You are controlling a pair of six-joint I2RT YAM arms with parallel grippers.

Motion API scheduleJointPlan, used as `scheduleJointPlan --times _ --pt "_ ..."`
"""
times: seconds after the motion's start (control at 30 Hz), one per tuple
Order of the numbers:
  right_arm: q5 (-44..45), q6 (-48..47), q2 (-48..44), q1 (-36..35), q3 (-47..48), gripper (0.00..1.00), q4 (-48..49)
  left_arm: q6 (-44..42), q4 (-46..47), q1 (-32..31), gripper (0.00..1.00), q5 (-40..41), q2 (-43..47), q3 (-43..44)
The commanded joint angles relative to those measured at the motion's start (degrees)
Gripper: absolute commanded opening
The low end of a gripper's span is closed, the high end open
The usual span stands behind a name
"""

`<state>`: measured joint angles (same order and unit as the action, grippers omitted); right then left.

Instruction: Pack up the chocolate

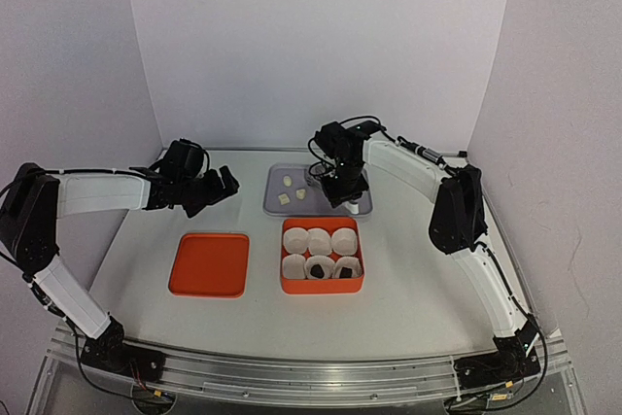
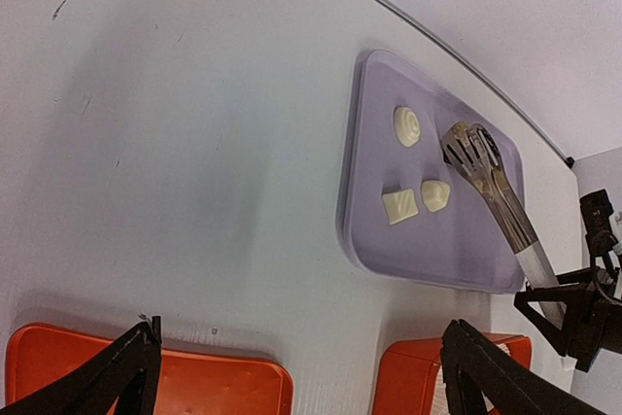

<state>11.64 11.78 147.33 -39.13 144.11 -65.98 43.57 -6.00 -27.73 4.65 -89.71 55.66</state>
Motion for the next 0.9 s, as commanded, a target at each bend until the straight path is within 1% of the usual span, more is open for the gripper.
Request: scheduleJointPlan --times 0.0,0.13,0.4,0.57,0.67,0.83,0.87 --pt "1.8 -1.6 0.5 0.2 0.9 0.29 0.2 0.6 0.6 -0.2 1.00 1.2 0.7 -0.6" --pt "2.3 -2.0 0.3 0.2 0.9 0.26 -0.1 0.7 0.6 -0.2 1.00 1.7 1.3 -1.1" --pt "4.9 -3.6 -1.1 0.2 2.0 0.15 0.1 1.1 1.0 -0.2 1.00 1.8 1.9 -1.6" --pt "5.1 -6.7 -4.3 0.2 1.6 0.12 1.3 1.2 1.4 -0.2 1.00 1.8 2.3 -1.6" --pt "3.5 -8.6 -8.2 0.2 -2.5 0.08 3.8 1.2 2.0 -0.2 1.00 1.5 2.5 -1.6" --pt "1.6 -11.7 -17.2 0.2 -13.3 0.04 8.1 1.1 2.5 -0.2 1.00 0.9 2.8 -1.6" --pt "0.9 -13.5 -19.5 0.2 -16.2 0.04 9.0 1.0 2.5 -0.2 1.00 0.8 2.9 -1.8"
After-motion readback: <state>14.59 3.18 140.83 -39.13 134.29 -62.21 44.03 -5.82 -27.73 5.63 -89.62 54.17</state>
